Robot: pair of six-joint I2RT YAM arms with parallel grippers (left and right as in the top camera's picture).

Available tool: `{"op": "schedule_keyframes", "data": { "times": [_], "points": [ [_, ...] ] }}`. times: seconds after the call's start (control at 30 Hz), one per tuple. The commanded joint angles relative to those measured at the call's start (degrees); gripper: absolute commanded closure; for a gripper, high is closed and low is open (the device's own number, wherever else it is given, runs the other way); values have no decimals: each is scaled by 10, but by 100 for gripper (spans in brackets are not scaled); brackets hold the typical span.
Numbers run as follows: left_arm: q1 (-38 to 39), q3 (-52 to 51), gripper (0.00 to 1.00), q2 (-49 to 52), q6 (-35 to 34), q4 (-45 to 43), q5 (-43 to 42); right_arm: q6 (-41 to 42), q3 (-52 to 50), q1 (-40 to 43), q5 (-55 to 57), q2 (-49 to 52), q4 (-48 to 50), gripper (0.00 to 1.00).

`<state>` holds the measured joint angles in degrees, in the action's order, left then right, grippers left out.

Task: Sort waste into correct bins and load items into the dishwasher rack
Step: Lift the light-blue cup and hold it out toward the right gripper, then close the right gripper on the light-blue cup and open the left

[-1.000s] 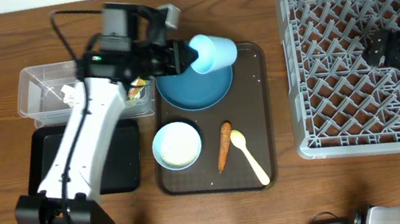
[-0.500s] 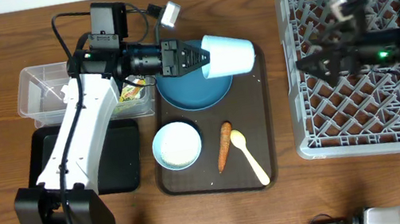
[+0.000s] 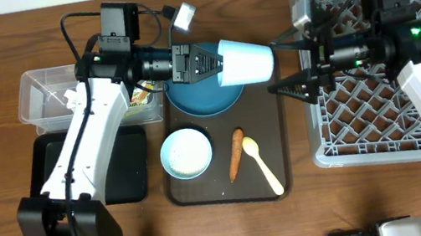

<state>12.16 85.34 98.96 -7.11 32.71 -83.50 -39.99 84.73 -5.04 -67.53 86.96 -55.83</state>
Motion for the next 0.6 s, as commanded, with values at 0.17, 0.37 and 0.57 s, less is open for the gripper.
{"op": "schedule_keyframes", "data": {
  "times": [0.17,0.37,0.57],
  "points": [
    [17,1,94,4,-5,-5,-16,49,-2,-30,-18,4,56,2],
    [17,1,94,4,-5,-5,-16,52,-2,-42,-17,4,59,14],
    [17,1,93,4,-7,-7,-16,52,-2,-52,-17,4,62,24]
  ]
}}
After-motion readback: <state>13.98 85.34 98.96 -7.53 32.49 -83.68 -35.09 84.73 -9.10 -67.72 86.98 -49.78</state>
